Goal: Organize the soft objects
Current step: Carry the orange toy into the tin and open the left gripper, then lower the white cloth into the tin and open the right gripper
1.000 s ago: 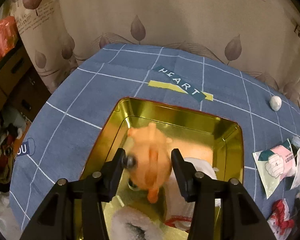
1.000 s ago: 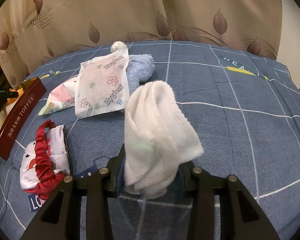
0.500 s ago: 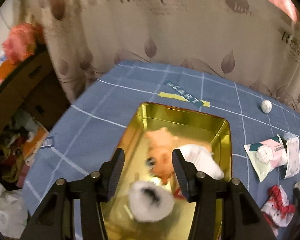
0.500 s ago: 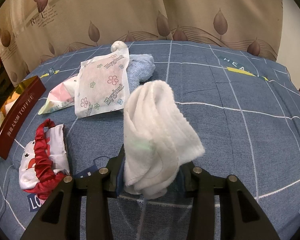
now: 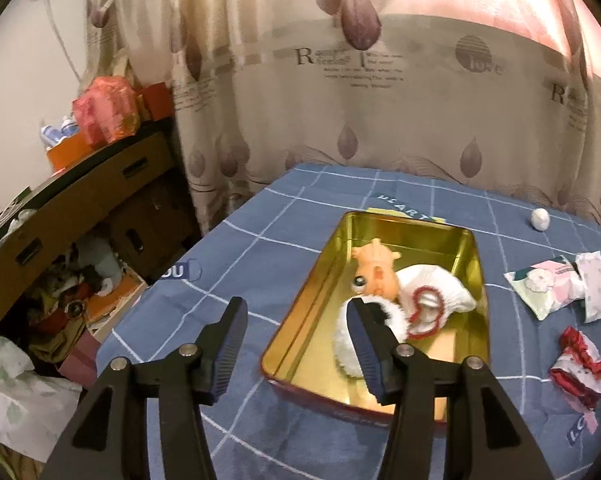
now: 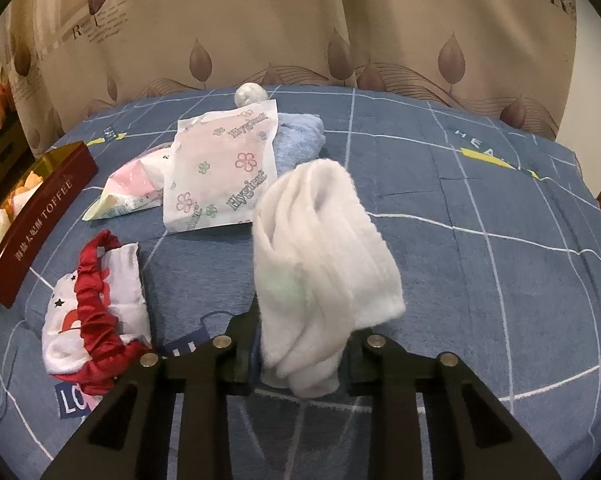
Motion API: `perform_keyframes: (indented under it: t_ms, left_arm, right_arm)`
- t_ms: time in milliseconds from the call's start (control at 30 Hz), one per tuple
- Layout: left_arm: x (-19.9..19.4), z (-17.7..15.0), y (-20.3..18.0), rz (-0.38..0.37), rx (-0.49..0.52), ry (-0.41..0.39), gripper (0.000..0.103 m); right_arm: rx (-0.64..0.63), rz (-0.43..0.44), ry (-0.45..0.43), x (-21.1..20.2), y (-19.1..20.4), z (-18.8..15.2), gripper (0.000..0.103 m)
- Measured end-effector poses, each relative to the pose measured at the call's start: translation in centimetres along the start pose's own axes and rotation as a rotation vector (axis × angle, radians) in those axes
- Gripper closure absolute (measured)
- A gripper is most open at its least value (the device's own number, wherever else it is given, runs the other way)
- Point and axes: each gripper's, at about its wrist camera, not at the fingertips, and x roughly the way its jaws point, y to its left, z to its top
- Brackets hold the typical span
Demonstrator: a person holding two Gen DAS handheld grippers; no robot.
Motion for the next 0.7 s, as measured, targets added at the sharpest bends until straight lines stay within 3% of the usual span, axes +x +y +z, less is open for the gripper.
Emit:
perform_keyframes:
  t_ms: [167,367,700]
  left_arm:
    - [0.3,-0.3,0.1,-0.001,-0.004,0.028,0.049]
    - [0.4,-0.6,-0.2,0.011,0.012,0.032,0.049]
    - [-0.1,-1.3,0.7,0.0,-0.01,0.047,0.049]
  right_arm:
    - [0.006,0.002,-0.025,-1.8,0.5,0.9,0.078]
    - [-0.017,0.073,-0.066,-4.5,3.1,3.3,0.078]
    - [-0.171,0.252,-0.059,-5.0,13.9,5.6,0.078]
